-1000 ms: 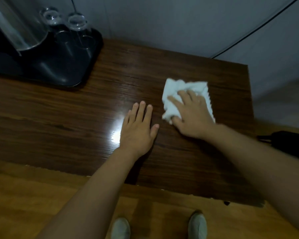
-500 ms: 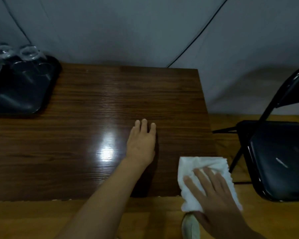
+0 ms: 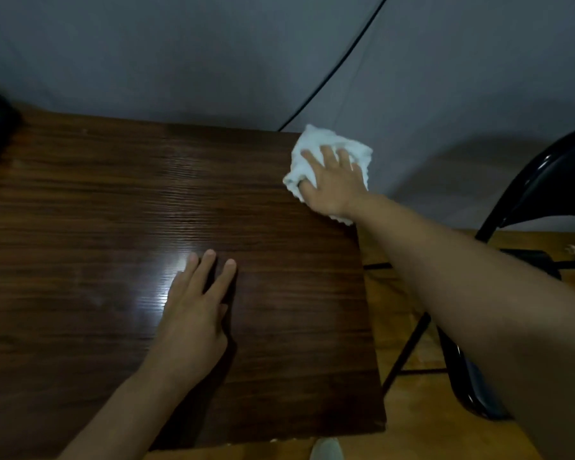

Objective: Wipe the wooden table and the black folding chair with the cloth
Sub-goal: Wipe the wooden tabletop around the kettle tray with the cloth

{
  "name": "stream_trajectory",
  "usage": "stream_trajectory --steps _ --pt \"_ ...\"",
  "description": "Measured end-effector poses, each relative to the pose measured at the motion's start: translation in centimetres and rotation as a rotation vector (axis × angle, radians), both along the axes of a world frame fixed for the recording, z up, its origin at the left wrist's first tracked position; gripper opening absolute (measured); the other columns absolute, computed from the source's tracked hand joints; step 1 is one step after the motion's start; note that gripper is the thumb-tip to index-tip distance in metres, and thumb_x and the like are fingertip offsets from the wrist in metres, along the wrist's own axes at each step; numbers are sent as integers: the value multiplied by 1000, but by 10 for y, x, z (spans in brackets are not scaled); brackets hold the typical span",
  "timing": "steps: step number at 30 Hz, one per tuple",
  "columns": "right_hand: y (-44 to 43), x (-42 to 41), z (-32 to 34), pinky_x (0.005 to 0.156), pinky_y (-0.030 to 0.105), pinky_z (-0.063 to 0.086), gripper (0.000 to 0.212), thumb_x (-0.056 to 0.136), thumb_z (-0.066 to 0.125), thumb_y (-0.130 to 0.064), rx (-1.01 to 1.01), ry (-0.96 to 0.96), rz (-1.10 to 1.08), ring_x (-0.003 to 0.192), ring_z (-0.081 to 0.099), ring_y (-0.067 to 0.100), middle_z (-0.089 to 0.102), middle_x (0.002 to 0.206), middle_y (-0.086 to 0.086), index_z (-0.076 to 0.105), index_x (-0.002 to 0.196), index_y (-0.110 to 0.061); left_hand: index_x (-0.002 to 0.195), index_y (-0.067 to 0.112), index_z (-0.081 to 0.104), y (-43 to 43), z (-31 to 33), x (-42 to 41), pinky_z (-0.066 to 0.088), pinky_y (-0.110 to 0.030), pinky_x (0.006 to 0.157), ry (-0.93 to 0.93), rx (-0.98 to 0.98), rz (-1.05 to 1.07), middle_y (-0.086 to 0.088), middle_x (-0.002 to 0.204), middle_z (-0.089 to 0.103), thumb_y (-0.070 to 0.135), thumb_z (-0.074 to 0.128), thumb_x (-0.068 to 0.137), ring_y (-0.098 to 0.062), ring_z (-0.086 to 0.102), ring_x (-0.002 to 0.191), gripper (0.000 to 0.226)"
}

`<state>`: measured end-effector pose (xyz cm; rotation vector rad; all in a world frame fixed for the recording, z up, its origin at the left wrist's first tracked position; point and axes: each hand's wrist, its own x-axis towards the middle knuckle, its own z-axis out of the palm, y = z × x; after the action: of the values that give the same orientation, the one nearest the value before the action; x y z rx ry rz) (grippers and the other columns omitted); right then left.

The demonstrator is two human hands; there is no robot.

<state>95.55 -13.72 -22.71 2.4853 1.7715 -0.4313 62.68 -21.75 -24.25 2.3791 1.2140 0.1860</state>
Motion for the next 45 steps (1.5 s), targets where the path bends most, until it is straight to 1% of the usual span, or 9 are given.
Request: stream_trajectory --steps 7,16,22,24,28,34,38,42,45 --pt "10 -1 5 117 59 19 69 94 33 -57 71 -57 19 151 16 41 21 167 12 29 159 -33 155 19 32 -1 14 7 2 -36 118 14 -5 41 -13 164 19 11 62 87 -34 7 152 75" --pt "-227 -121 18 117 60 21 80 86 42 -59 -19 -79 187 151 21 39 24 165 10 21 160 -40 154 18 32 -6 13 2 19 -50 122 46 1 33 -16 162 25 18 67 78 -36 14 151 84" --pt "-280 -158 26 99 58 32 78 75 53 -69 -94 -183 275 124 60 44 60 142 16 58 144 -32 151 18 40 -6 4 3 20 -50 122 -14 1 76 -14 159 31 12 68 74 -34 18 150 83" --pt "-261 -150 30 104 60 25 83 72 52 -68 -130 -132 315 136 50 46 49 152 19 48 150 -38 148 17 45 -6 1 5 23 -50 120 -27 11 95 -15 157 37 9 71 68 -35 24 148 85" --pt "-187 -98 22 121 54 -11 84 84 30 -67 -132 19 220 152 -26 28 -17 170 3 -12 156 -52 139 16 57 -3 -3 8 33 -52 114 -63 60 129 -16 148 48 6 78 57 -37 38 141 85" --pt "10 -15 27 122 57 19 95 83 15 -84 -76 -142 106 153 15 42 14 168 18 16 162 -31 144 26 50 6 4 6 30 -45 116 -46 18 111 -9 155 41 20 75 66 -33 31 145 82" --pt "75 7 30 90 41 59 28 99 43 -53 -30 45 225 110 69 25 74 114 -7 62 118 -46 147 30 45 5 2 9 22 -42 119 -61 8 150 -6 158 34 23 73 70 -29 22 149 82" --pt "78 9 22 77 25 55 44 103 37 -52 23 58 81 93 71 12 71 112 17 66 110 -19 149 31 42 2 -4 10 14 -40 122 -102 8 180 -4 161 29 21 75 73 -26 16 151 83" --pt "48 6 21 91 44 51 59 97 24 -53 100 -37 171 105 65 37 68 111 21 65 114 -13 150 31 40 2 -5 11 11 -39 124 -92 8 182 -3 162 27 20 75 74 -25 14 152 84"
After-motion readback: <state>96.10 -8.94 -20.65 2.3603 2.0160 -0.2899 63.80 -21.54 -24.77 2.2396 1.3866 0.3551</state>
